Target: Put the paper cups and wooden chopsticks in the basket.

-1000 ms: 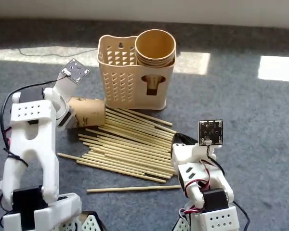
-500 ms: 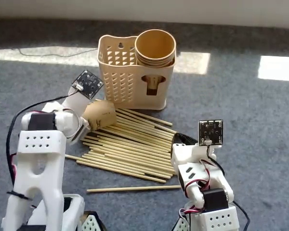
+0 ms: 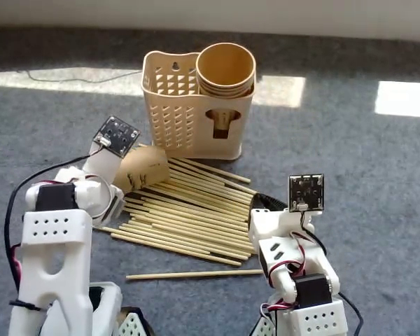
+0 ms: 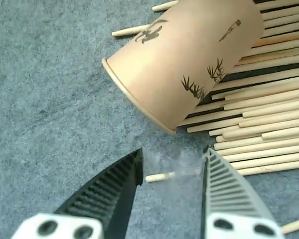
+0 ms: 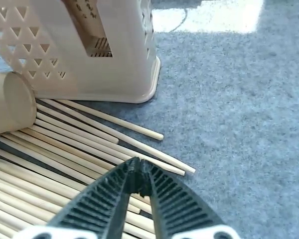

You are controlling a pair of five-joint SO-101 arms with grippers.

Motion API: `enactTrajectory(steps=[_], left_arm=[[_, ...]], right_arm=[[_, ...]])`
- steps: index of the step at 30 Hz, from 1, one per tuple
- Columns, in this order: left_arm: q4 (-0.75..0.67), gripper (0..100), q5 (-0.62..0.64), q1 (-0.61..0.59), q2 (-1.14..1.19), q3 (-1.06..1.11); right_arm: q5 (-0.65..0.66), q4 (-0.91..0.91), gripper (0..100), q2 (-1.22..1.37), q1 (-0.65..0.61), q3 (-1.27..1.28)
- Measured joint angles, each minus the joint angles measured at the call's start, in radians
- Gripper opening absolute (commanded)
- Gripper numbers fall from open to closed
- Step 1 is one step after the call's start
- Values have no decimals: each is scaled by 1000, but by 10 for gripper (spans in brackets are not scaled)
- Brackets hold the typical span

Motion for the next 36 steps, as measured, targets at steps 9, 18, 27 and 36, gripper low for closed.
enactTrajectory(steps=[9, 18, 27, 36], left_arm=[[-222, 197, 0, 0, 0, 180], [-377, 193, 2, 87, 0, 281], [-387, 101, 55, 183, -6, 281], [-387, 21, 61, 189, -29, 281]], right_arm=[[0, 0, 6, 0, 0, 0], [0, 0, 6, 0, 0, 3], [0, 0, 6, 0, 0, 3], [0, 0, 6, 0, 0, 3]])
